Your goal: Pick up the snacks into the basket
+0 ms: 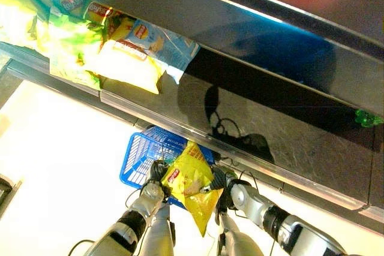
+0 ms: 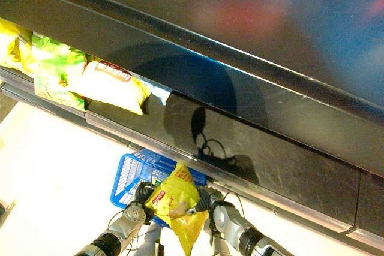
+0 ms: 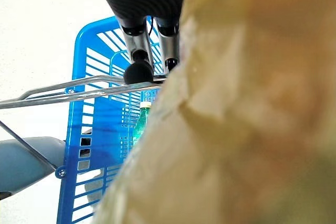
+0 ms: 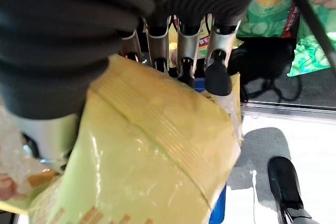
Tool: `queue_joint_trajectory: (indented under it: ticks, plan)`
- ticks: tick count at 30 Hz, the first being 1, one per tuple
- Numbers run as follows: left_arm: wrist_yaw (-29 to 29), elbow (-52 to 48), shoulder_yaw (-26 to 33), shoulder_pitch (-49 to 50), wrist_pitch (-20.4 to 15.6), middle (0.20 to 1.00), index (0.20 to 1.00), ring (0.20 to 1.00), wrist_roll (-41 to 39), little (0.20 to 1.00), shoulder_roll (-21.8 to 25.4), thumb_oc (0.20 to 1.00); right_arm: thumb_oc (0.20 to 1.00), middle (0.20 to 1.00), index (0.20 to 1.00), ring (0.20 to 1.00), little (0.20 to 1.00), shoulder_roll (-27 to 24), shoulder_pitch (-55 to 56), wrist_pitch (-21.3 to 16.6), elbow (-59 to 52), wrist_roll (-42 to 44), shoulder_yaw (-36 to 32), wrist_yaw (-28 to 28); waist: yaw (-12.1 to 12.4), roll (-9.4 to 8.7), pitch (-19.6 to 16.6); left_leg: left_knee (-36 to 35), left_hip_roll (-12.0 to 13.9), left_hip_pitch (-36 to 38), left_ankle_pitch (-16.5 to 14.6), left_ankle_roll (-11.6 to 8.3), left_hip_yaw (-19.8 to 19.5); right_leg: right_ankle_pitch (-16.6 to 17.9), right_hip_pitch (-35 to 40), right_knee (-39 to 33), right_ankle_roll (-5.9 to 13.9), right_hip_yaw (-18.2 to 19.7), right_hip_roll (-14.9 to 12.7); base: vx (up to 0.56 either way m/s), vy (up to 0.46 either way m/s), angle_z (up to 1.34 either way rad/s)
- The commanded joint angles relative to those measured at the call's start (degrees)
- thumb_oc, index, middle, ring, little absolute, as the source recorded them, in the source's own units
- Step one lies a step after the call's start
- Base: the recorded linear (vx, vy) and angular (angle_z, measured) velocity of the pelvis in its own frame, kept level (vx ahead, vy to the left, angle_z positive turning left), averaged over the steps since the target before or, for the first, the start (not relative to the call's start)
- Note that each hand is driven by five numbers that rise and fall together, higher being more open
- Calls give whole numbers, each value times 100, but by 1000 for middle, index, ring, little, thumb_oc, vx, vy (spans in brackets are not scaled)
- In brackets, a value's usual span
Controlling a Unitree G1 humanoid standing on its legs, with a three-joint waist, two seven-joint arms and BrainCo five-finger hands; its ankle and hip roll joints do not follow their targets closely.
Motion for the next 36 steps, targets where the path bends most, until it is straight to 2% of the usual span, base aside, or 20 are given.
queue_joint_trajectory:
  ticks: [1, 4, 6, 8, 9, 11, 15, 18, 20, 27, 32, 36]
  plan:
    - [178, -281, -323, -920, -481, 200, 200, 200, -98, 200, -497, 200, 200, 200, 200, 200, 200, 398, -109, -67, 89, 147, -104, -347, 114, -138, -83, 58, -108, -133, -219, -78, 46, 174, -578, 396, 509, 156, -405, 0, 0, 0]
    - [122, -629, -542, -910, -593, 200, 200, 200, -292, 200, -615, 200, 200, 200, 200, 200, 200, 595, -431, -12, 662, 352, -172, -519, 183, -20, 15, 77, -137, -236, -204, -74, 4, 172, -669, 430, 497, 124, -426, 0, 0, 0]
    - [6, -1199, -753, -844, -697, 200, 200, 200, -492, 200, -674, 200, 200, 200, 200, 200, 200, 650, -823, 25, 1106, 630, -340, -605, 290, 122, 30, 83, -187, -478, -143, -84, -63, 202, -842, 421, 486, 67, -436, -18, -29, 6]
    - [7, -1204, -755, -845, -694, 200, 200, 200, -492, 200, -671, 200, 200, 200, 200, 200, 200, 652, -829, 22, 1111, 631, -343, -606, 289, 121, 30, 87, -187, -485, -142, -84, -66, 202, -847, 423, 485, 64, -436, -12, -17, 17]
    - [-91, -1774, -917, -736, -781, 200, 200, 200, -613, 200, -655, 200, 200, 200, 200, 200, 200, 496, -1195, 60, 1613, 747, -497, -643, 433, 268, 30, 84, -249, -729, -99, -82, -132, 224, -1032, 417, 485, 8, -455, -16, -10, 22]
    - [-129, -1913, -954, -729, -789, 200, 200, 200, -642, 200, -646, 200, 200, 200, 200, 200, 200, 449, -1264, 60, 1746, 802, -546, -638, 463, 294, 30, 88, -262, -806, -86, -82, -153, 226, -1087, 424, 482, -9, -463, -10, -21, 15]
    - [-263, -2404, -1059, -742, -806, 200, 200, 200, -601, 200, -624, 200, 200, 200, 200, 200, 200, 133, -1334, 171, 2387, 530, -617, -648, 627, 492, 30, 70, -345, -1125, -15, -110, -246, 229, -1298, 439, 501, -190, -529, -9, -19, 20]
    - [-181, -2528, -863, -819, -788, 200, 200, 200, -496, 200, -505, 200, 200, 200, 200, 200, 200, -50, -984, 158, 2124, 371, -600, -722, 579, 498, 30, 46, -373, -1252, 8, -127, -278, 237, -1389, 422, 530, -261, -564, 13, 9, 24]
    - [-16, -2459, -481, -824, -679, 200, 200, 200, -377, 200, -322, 200, 200, 200, 200, 200, 200, -139, -527, 132, 1360, 409, -689, -767, 448, 338, 30, 27, -351, -1308, 0, -139, -256, 246, -1451, 403, 534, -248, -556, 26, -23, 17]
    - [201, -2508, -184, -900, -650, 200, 200, 200, -452, 200, -101, 200, 200, 200, 200, 200, 200, -144, -319, 111, 1069, 414, -630, -720, 337, 177, 30, 6, -305, -1422, -7, -155, -236, 262, -1567, 381, 553, -262, -568, 7, -8, 2]
    - [244, -2601, -309, -950, -664, 200, 200, 200, -522, 200, -233, 200, 200, 200, 200, 200, 200, 107, -635, 93, 1311, 631, -675, -872, 389, 213, 30, 8, -304, -1545, 10, -152, -268, 276, -1680, 380, 551, -276, -570, 0, 0, 0]
    - [174, -2909, -658, -989, -768, 200, 200, 200, -717, 200, -468, 200, 200, 200, 200, 200, 200, 238, -1492, 112, 1919, 892, -837, -1006, 603, 403, 30, 11, -360, -1752, 43, -149, -330, 316, -1836, 352, 563, -330, -587, 0, 0, 0]
